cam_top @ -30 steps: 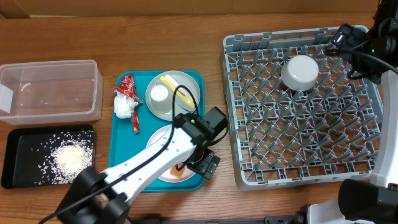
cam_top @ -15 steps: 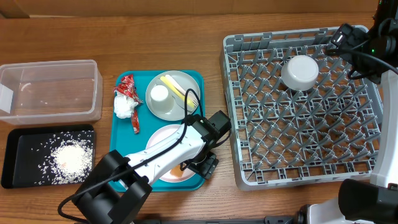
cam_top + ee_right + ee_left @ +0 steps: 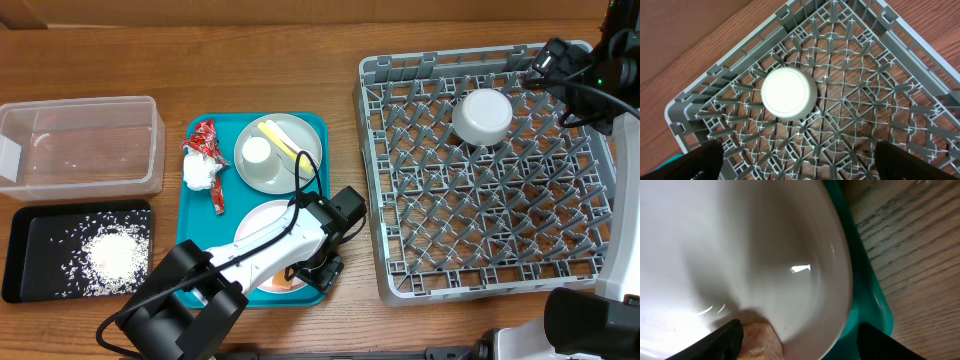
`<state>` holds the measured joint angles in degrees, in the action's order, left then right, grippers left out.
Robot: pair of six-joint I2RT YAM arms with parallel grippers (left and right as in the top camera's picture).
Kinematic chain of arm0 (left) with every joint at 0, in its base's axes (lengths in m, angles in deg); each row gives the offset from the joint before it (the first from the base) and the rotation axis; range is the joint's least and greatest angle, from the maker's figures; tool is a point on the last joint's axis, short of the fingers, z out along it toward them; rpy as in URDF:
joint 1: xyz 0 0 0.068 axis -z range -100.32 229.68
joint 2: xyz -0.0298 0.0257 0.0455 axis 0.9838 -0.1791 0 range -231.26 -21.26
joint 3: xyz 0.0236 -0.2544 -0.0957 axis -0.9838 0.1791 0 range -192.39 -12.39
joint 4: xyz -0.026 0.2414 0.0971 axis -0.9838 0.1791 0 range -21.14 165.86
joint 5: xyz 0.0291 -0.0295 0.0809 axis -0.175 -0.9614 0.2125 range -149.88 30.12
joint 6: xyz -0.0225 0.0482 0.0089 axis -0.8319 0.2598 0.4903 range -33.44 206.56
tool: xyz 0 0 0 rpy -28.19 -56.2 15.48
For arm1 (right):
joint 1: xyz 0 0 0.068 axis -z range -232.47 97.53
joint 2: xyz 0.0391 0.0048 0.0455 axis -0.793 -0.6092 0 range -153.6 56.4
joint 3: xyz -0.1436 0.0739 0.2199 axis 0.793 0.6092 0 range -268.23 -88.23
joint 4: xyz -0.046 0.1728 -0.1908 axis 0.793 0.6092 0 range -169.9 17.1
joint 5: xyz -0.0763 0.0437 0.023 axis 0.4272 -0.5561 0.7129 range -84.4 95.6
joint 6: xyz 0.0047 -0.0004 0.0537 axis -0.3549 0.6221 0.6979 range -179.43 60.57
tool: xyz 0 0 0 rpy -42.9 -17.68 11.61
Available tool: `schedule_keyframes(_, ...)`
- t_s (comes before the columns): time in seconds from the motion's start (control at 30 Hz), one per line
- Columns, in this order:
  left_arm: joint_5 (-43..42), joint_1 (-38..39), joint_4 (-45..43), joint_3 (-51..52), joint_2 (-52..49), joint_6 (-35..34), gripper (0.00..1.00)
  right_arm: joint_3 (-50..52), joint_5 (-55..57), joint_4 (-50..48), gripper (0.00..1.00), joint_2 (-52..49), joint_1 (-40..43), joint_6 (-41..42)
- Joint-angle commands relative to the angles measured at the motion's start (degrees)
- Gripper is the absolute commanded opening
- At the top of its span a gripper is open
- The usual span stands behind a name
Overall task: Sort waste into correct bins and load items into the dishwasher rack
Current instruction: 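Lift the white plate with the left gripper and carry it left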
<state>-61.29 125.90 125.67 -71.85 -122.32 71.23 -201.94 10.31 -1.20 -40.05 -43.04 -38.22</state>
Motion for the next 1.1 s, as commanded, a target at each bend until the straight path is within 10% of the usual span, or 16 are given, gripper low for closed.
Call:
schedule_keyframes(0.0, 0.8, 0.4, -1.3, 0.4, -0.5, 2.4, 0.75, 0.0, 0.2, -0.2, 1.00, 0.3, 0.2, 0.5)
schedule_keyframes(1.07, 2.0, 0.3, -2.8, 2.0, -0.5, 3.3, 0.04, 0.0, 0.2, -0.2, 1.00, 0.3, 0.2, 0.5)
